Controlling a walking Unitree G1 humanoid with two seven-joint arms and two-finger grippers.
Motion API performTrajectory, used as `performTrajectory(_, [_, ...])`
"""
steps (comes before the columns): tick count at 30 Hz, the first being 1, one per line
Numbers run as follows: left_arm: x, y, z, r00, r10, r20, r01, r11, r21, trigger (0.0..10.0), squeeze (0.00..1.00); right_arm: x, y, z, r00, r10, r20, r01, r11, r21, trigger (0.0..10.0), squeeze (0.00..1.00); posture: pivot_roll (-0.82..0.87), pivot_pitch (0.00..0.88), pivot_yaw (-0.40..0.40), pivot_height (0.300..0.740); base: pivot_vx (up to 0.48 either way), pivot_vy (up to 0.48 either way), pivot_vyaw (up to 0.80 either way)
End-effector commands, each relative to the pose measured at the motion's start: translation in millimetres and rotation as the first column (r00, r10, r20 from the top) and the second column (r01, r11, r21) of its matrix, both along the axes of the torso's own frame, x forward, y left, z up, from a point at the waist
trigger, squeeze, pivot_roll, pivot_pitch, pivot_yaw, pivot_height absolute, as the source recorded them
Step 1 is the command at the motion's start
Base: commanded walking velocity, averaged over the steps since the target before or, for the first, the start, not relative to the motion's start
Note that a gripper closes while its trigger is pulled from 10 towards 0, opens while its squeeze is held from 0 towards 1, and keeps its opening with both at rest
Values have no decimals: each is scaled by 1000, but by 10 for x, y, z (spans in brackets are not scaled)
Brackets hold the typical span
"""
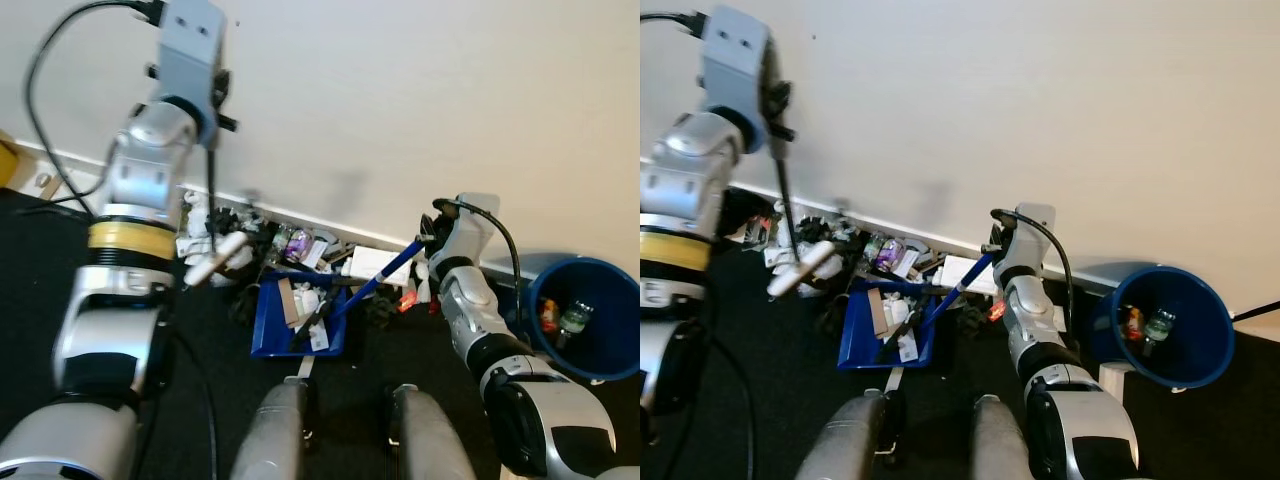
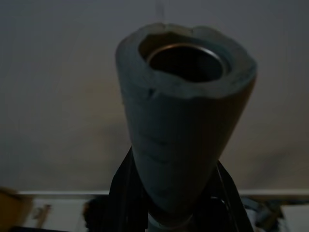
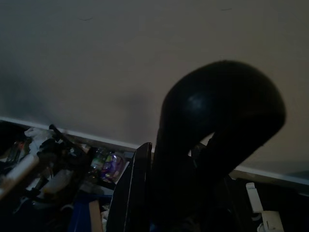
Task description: Sweep floor
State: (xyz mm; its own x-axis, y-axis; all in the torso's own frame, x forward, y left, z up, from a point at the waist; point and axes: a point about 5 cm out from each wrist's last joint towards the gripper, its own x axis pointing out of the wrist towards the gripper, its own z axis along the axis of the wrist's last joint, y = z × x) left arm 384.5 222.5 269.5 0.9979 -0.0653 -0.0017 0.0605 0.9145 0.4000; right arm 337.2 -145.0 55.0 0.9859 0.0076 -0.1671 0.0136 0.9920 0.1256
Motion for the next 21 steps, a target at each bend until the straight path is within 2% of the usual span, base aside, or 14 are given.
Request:
performTrajectory(1, [-112, 346, 257, 991, 81, 102, -88, 994, 66, 10000, 0, -125, -279, -190, 993, -52, -104, 44, 996, -71, 10000, 0, 145, 81, -69, 740, 0, 0, 0])
performTrajectory(2, [-112, 346, 257, 991, 81, 102, -88, 994, 66, 10000, 0, -125, -279, -190, 993, -52, -104, 44, 996, -71, 10000, 0, 145, 81, -69, 740, 0, 0, 0])
performTrajectory(3, [-139, 452, 220, 989, 112, 94, -118, 990, 71, 10000, 0, -106, -275, -165, 995, -39, -95, 34, 998, -56, 10000, 0, 154, 71, -72, 740, 0, 0, 0])
performTrajectory(4, [-190, 598, 24, 985, 163, 54, -168, 981, 101, 10000, 0, -60, -247, -102, 998, -1, -67, 1, 1000, -6, 10000, 0, 158, 63, -74, 740, 0, 0, 0])
performTrajectory(5, [-190, 598, 24, 985, 163, 54, -168, 981, 101, 10000, 0, -60, -247, -102, 998, -1, -67, 1, 1000, -6, 10000, 0, 158, 63, -74, 740, 0, 0, 0])
performTrajectory(7, [-243, 671, -196, 982, 189, 6, -188, 973, 132, 10000, 0, -27, -225, -49, 999, 36, -40, -34, 999, 33, 10000, 0, 161, 52, -77, 740, 0, 0, 0])
performTrajectory(10, [-343, 764, -515, 969, 240, -52, -231, 962, 147, 10000, 0, 24, -223, 46, 995, 97, 1, -97, 994, 42, 10000, 0, 155, 44, -77, 740, 0, 0, 0])
performTrajectory(12, [-343, 764, -515, 969, 240, -52, -231, 962, 147, 10000, 0, 24, -223, 46, 995, 97, 1, -97, 994, 42, 10000, 0, 155, 44, -77, 740, 0, 0, 0])
performTrajectory(14, [-461, 808, -760, 956, 277, -100, -259, 952, 164, 10000, 0, 106, -259, 204, 988, 145, 53, -147, 988, 42, 10000, 0, 146, 35, -72, 740, 0, 0, 0])
performTrajectory(16, [-461, 808, -760, 956, 277, -100, -259, 952, 164, 10000, 0, 106, -259, 204, 988, 145, 53, -147, 988, 42, 10000, 0, 146, 35, -72, 740, 0, 0, 0])
performTrajectory(19, [-561, 700, -1058, 954, 255, -156, -232, 961, 149, 10000, 0, 234, -296, 482, 969, 213, 125, -221, 974, 52, 10000, 0, 138, 32, -69, 740, 0, 0, 0])
performTrajectory(21, [-576, 663, -1108, 957, 242, -160, -220, 965, 142, 10000, 0, 254, -303, 532, 964, 227, 136, -237, 970, 61, 10000, 0, 138, 32, -69, 740, 0, 0, 0])
